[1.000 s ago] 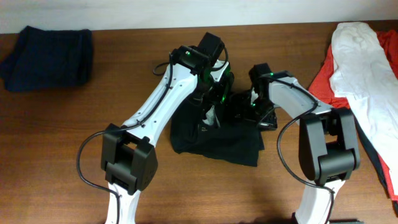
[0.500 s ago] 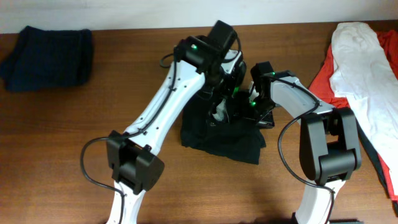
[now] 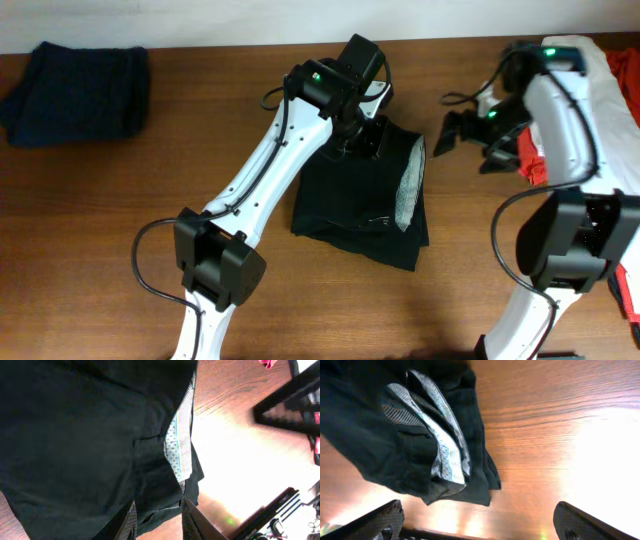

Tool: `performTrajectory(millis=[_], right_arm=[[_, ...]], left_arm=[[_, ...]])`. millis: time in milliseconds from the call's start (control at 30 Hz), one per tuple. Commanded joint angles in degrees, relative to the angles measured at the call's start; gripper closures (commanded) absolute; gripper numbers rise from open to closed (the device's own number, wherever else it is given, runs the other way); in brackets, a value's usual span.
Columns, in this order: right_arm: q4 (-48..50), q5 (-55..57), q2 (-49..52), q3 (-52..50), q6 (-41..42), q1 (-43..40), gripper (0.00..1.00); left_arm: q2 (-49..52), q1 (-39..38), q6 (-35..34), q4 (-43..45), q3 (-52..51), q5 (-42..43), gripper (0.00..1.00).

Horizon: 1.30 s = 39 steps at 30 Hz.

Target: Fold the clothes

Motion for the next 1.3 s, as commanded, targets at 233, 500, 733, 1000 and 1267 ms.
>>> performTrajectory(millis=[233,500,733,1000,1267], right_arm=[[-6.7,-18.6,-3.2,2.0,-21.9,0.6,0.27],[10.8,-18.0,-2.8,0.1,-12.3,6.4,0.92],[28.3,-11.2,1.8,-10.8,-7.7,10.3,0.96],[32.5,12.0,7.8,-13.4,3.2,6.1,0.92],[11.0,7.0,5.2,2.2,1.0,1.5,0.96]], left_arm=[[2.5,6.6,-0.2,-7.6,1.0,-7.8,0.77],[4.8,10.4,0.2,-14.3,-2.9,-7.7,0.99],[4.9,10.5,0.3,-7.0,-9.4,-8.6,0.98],[4.9,9.8,0.3,0.6,-26.8,-10.1,0.97],[4.9,9.8,0.3,4.2,-31.0,-8.9,0.97]])
